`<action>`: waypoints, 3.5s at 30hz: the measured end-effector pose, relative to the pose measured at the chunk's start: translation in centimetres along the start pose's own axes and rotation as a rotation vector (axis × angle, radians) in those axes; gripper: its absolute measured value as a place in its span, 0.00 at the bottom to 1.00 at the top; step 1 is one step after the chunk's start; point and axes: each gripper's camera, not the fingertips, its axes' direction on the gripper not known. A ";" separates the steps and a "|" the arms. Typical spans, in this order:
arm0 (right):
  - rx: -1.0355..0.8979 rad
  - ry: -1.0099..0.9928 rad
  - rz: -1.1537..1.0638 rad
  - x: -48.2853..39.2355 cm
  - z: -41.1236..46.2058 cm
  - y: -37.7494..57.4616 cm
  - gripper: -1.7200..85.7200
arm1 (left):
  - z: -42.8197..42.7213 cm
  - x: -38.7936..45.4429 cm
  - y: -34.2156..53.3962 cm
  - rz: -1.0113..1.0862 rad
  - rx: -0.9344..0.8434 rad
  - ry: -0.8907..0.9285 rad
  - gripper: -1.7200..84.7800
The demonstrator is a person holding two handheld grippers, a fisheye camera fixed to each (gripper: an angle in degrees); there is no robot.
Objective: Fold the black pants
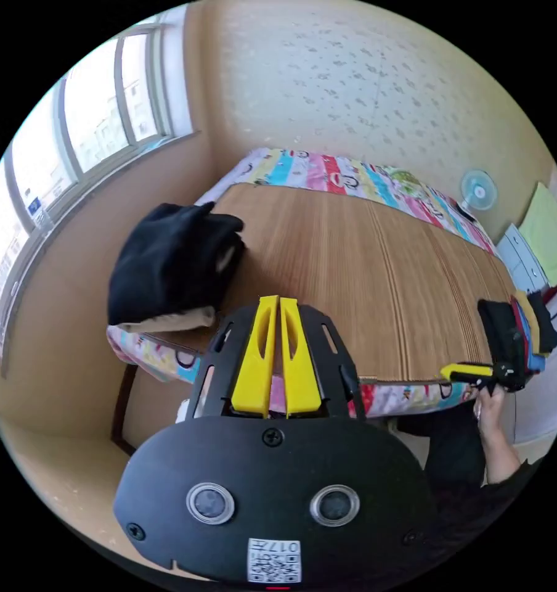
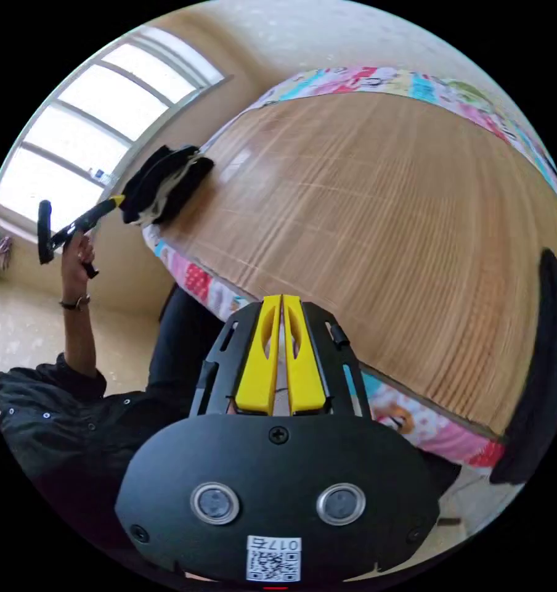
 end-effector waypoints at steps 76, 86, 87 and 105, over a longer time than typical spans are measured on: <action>0.109 -0.166 0.190 -0.1 -26.5 7.5 0.03 | 24.9 26.2 7.1 0.574 -0.183 0.390 0.13; 0.240 -0.313 0.279 0.7 -33.2 11.2 0.03 | 34.6 39.5 5.4 0.781 -0.290 0.303 0.12; 0.255 -0.318 0.292 1.0 -33.6 11.6 0.03 | 36.3 39.3 5.7 0.800 -0.303 0.319 0.09; 0.544 -0.368 0.597 4.1 -36.6 17.5 0.02 | 22.2 31.3 4.4 0.580 0.105 0.593 0.12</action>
